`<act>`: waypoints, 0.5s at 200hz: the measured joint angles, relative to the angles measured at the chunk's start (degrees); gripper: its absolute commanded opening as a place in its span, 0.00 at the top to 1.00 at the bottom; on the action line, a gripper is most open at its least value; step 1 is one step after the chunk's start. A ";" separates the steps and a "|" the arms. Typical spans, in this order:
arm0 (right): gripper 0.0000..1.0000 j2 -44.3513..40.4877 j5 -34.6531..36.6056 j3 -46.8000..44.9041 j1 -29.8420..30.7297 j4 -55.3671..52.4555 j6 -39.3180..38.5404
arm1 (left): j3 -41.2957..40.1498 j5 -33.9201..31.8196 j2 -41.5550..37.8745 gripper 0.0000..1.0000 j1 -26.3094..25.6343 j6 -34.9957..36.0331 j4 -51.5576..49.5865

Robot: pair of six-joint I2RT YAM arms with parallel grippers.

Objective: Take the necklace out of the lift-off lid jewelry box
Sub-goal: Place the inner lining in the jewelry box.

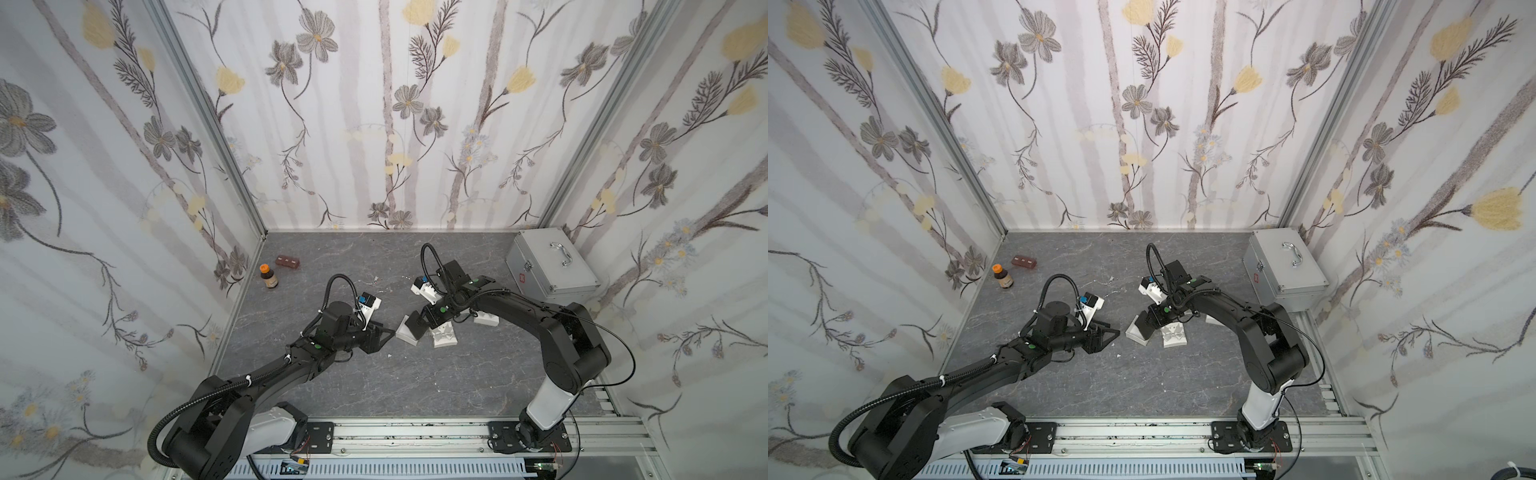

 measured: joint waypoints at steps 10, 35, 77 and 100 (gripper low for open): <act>1.00 1.03 0.09 0.87 0.02 -0.26 -0.02 | -0.31 -0.09 1.75 0.53 -0.72 -0.04 0.63; 1.00 3.21 0.76 2.49 0.15 -1.16 -0.02 | -0.46 -0.59 7.58 0.58 -1.99 -0.28 3.72; 1.00 5.38 0.87 4.11 0.76 -2.73 -0.04 | 0.94 -0.52 17.55 0.67 -2.69 -3.04 9.92; 1.00 6.01 1.11 4.11 1.01 -2.82 -0.04 | 2.56 -0.59 21.86 0.71 -3.26 -4.66 13.40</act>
